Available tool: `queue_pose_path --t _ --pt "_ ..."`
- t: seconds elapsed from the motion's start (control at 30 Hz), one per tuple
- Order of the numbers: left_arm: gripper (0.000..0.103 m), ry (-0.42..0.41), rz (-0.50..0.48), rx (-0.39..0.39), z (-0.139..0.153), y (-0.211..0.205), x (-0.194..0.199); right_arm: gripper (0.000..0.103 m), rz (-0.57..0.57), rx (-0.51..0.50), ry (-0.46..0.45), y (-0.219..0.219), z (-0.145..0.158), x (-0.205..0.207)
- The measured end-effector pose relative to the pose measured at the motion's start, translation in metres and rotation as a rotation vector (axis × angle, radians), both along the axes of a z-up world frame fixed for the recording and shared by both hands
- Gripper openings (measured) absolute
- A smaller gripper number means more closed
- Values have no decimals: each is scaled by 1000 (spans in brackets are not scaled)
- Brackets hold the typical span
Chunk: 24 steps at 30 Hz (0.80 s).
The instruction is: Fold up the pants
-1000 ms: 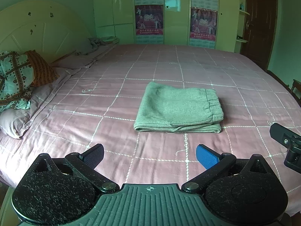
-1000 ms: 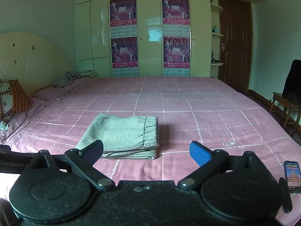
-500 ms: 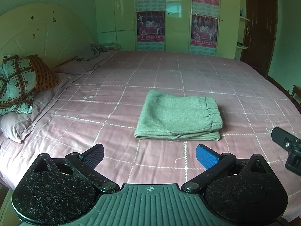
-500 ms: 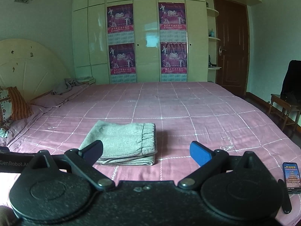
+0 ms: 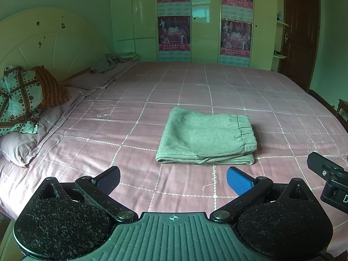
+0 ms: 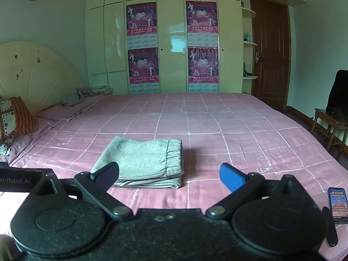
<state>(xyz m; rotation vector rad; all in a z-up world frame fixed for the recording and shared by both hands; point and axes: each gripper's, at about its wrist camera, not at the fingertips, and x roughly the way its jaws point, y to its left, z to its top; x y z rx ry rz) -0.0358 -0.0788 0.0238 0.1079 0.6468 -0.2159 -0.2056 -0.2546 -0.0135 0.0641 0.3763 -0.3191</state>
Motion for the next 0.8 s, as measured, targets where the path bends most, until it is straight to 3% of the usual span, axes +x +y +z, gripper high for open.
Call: queue_pose_path --t 0.8 --pt "103 1 3 6 -1 -6 2 100 0 8 17 0 -7 4"
